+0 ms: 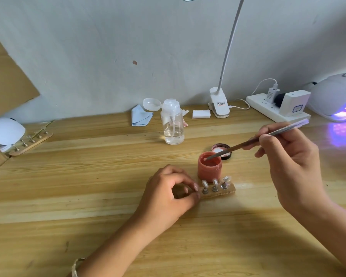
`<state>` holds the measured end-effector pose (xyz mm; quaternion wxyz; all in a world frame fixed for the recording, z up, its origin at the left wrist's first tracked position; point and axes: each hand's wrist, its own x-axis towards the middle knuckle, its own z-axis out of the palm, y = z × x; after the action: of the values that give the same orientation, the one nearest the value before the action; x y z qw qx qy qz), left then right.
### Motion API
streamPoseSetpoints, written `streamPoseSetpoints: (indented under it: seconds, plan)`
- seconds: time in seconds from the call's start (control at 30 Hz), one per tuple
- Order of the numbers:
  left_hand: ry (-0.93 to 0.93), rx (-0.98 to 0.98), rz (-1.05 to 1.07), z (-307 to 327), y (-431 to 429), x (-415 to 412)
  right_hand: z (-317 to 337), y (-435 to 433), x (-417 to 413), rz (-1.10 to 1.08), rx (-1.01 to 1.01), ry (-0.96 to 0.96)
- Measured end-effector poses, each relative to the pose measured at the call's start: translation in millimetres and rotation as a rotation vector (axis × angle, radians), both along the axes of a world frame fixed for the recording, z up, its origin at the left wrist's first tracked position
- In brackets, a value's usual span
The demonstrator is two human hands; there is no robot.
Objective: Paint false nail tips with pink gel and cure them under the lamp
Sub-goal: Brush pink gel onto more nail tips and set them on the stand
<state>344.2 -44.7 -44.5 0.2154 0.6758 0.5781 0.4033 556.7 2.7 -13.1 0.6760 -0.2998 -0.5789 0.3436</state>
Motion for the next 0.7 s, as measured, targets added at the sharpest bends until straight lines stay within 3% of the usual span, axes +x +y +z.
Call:
streamPoseSetpoints:
  seconds: [0.33, 0.57, 0.7]
  plan:
    - [0.288, -0.126, -0.001, 17.2, 1.7, 8.5, -5.0, 7.9, 7.9, -0.158, -0.042, -0.083]
    - [0.329, -0.155, -0.006, 20.2, 12.0, 16.6, -4.8, 3.2, 6.7, -0.199, 0.031, -0.324]
    - [0.23, -0.075, 0.023, 13.5, 8.7, 12.7, -4.4, 0.5, 3.7, -0.204, 0.059, -0.469]
